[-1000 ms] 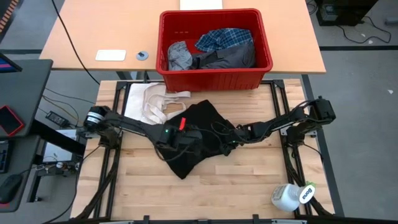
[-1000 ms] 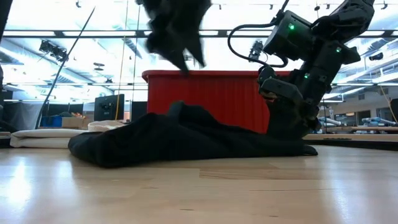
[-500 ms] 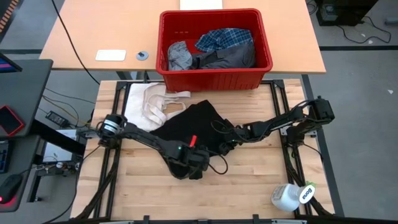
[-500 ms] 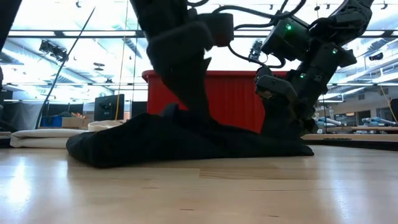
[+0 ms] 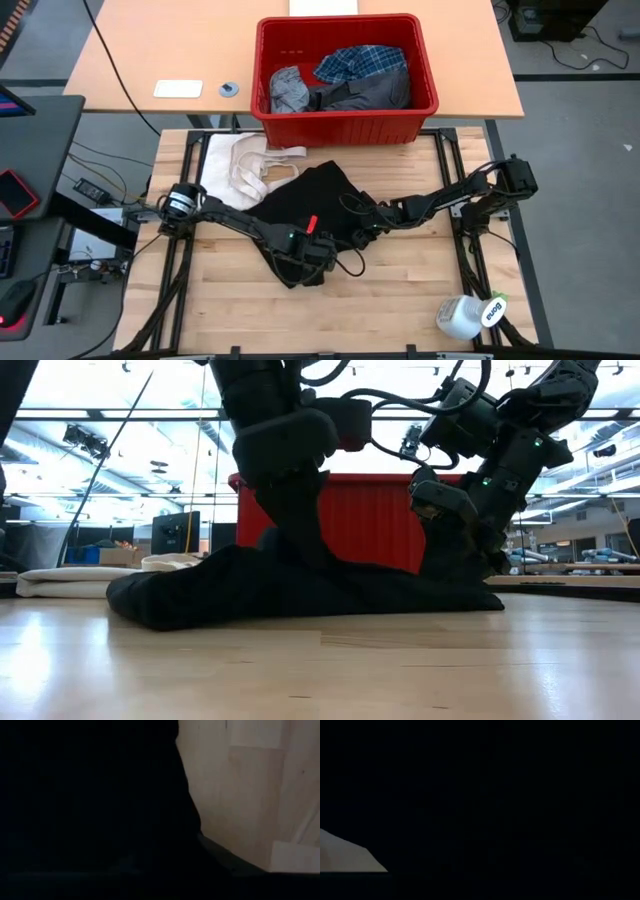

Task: Fold Laundry from Bin
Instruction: Fold the black shirt

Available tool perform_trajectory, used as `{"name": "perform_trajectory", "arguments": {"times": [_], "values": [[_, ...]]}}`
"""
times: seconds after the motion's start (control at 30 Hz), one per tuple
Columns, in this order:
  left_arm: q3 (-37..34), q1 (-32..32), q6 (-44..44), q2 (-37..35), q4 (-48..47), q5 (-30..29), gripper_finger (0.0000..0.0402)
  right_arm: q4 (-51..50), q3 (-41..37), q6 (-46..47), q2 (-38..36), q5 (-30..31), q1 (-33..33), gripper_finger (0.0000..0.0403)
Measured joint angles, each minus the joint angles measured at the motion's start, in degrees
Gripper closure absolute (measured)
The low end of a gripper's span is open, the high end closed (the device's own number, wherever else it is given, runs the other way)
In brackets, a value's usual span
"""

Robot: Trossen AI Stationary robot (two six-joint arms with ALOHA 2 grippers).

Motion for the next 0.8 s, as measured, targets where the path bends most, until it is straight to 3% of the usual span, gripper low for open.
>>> {"name": "perform_trajectory", "arguments": {"times": [0.13,0.2,0.4,0.57,0.8], "values": [[0.0,0.04,-2.99,-0.19,0.11,0.47,0.0374,0.0,0.0,0.0,-0.01,-0.04,0.0,0.0179],[0.0,0.04,-5.54,-0.31,0.0,1.17,0.0391,0.1,0.0,-0.03,-0.02,-0.45,0.0,0.0179],[0.0,0.09,-16.58,-3.23,-1.38,0.83,0.0394,0.11,0.04,-0.24,-0.02,-1.8,0.0,0.0181],[0.01,0.05,-27.47,-6.9,-3.12,0.65,0.0394,0.62,-0.19,-0.14,-1.77,-8.02,0.04,0.0187],[0.02,-0.13,-36.87,-7.32,-4.59,0.58,0.0393,-1.61,-0.11,-5.47,-8.93,-5.32,0.03,0.0197]]}}
